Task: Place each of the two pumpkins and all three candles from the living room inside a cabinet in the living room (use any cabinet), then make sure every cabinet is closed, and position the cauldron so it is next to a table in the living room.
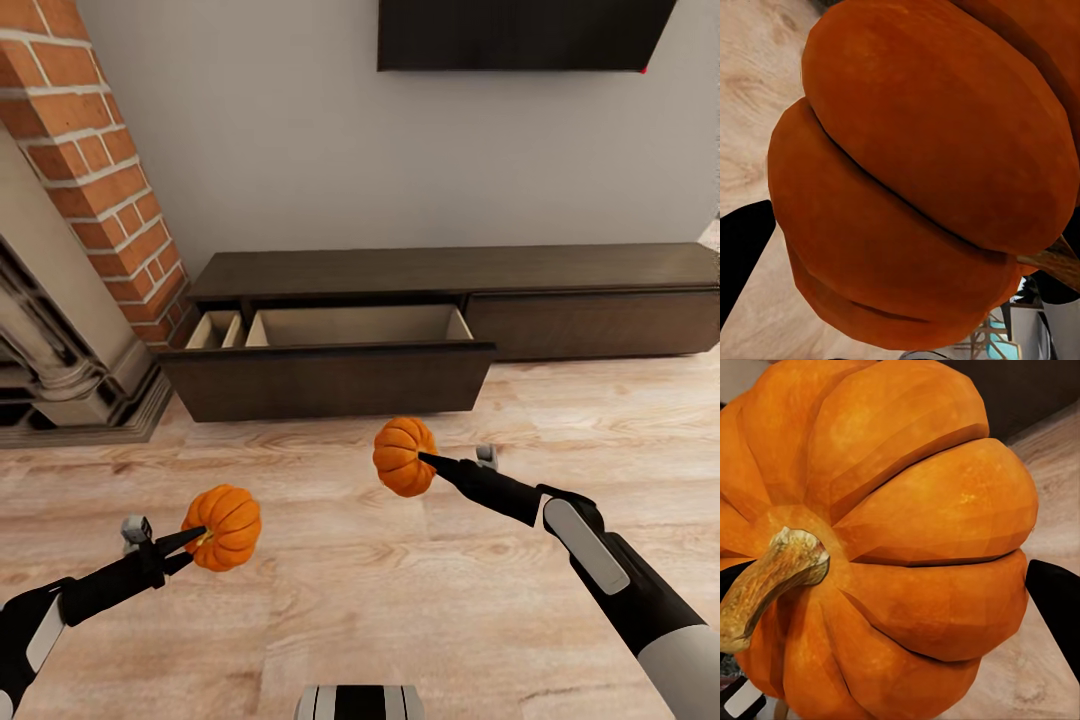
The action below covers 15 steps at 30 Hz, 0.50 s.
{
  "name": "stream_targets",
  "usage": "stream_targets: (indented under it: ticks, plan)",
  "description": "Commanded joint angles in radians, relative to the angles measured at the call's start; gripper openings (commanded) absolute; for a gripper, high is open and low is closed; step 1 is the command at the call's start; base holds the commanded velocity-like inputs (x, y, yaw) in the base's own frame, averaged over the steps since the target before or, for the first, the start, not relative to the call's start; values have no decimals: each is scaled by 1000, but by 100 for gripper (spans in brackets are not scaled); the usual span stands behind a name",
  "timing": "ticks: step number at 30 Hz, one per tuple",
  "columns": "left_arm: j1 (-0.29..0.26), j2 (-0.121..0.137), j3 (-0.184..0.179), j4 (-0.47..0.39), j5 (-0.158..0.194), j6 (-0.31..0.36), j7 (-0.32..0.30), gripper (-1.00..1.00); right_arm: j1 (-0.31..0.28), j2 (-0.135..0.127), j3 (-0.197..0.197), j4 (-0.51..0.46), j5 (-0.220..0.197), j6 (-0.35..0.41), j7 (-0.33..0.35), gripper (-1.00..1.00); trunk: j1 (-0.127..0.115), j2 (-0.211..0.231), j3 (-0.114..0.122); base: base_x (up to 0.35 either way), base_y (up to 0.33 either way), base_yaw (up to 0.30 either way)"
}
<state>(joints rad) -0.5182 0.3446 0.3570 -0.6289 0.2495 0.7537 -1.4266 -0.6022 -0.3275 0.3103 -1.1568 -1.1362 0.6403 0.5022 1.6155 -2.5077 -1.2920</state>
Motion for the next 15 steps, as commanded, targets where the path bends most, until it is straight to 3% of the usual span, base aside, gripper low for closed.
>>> stream_targets:
  ticks: [1, 4, 8, 15]
  plan:
    - [0, 0, 0, 0, -1, 9, -2, -100, -1, -1, 1, 0, -4, 2, 0, -100, -1, 0, 3, 0, 0, 0]
    - [0, -3, -2, 0, -13, 9, -2, -100, -1, -2, 1, 4, -4, 4, -2, -100, -2, 1, 15, 0, 0, 0]
    - [-1, -7, -9, -1, -58, 10, -2, -100, -1, -1, 1, 9, 4, 10, -14, -100, -4, 2, 30, 0, 0, 0]
    - [-2, -7, -12, -1, -69, 9, -2, -100, -1, -1, 1, 12, 7, 11, -36, -100, -7, 3, 57, 0, 0, 0]
